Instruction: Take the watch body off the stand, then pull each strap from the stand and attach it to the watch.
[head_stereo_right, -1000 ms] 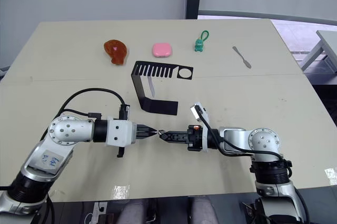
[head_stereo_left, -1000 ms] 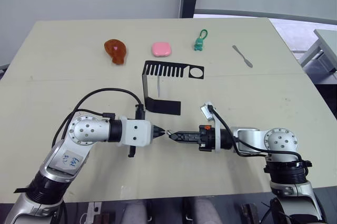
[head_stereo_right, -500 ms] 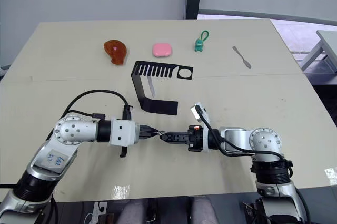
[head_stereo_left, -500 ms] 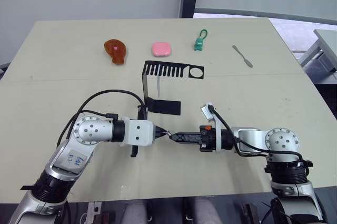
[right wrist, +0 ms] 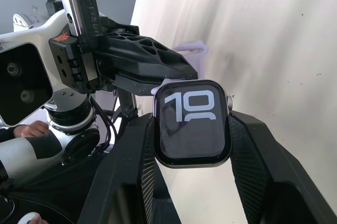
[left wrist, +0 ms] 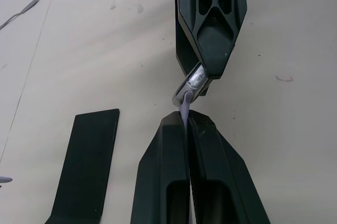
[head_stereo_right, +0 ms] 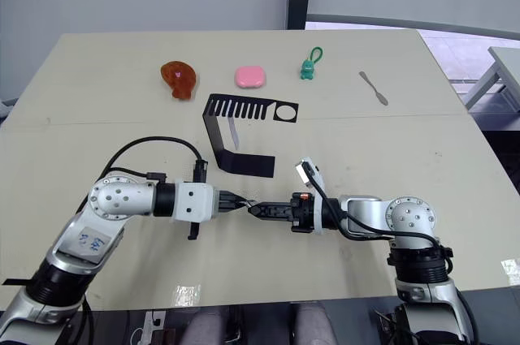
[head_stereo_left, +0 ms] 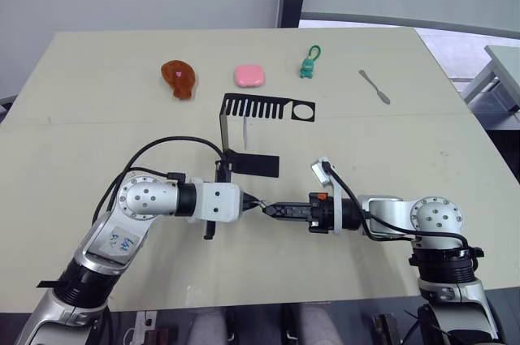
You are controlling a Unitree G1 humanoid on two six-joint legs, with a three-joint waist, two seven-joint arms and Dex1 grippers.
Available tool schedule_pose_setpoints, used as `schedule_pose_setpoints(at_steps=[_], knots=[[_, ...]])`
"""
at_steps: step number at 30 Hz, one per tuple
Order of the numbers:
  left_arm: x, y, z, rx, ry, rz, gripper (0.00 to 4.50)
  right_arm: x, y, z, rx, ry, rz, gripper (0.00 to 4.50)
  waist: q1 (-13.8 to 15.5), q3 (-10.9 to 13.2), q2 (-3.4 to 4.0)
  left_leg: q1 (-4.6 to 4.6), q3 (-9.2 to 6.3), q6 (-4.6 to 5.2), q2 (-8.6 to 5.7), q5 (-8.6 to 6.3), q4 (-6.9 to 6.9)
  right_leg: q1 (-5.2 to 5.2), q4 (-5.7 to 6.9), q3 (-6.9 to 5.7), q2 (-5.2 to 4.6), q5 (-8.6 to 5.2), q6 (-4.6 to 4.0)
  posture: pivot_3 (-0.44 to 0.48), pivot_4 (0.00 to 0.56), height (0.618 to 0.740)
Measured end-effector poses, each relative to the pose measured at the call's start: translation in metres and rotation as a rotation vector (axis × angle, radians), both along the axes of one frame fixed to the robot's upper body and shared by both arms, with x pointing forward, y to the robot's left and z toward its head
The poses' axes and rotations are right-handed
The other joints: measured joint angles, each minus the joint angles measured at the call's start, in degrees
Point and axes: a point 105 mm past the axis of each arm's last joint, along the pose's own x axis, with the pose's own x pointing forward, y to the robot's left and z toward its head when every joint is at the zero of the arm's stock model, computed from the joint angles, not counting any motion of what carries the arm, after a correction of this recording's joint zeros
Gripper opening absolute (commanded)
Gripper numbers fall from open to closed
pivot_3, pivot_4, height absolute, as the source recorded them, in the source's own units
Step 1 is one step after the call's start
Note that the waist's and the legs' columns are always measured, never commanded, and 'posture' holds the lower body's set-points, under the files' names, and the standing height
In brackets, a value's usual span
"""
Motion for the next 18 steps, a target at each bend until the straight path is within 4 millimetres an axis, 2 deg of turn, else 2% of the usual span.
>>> schedule_pose_setpoints(at_steps=[18], knots=[[0.0023, -0.0021, -0.0017, -0.014, 0.008, 0.013, 0.0, -0.0007, -0.0002, 0.0015, 0.008, 0.001, 0.004, 1.51, 0.0, 0.0, 0.0, 0.0, 0.0, 0.0, 0.0, 0.0, 0.01, 0.0, 0.01, 0.0, 0.0, 0.0, 0.0, 0.0, 0.15, 0.74]])
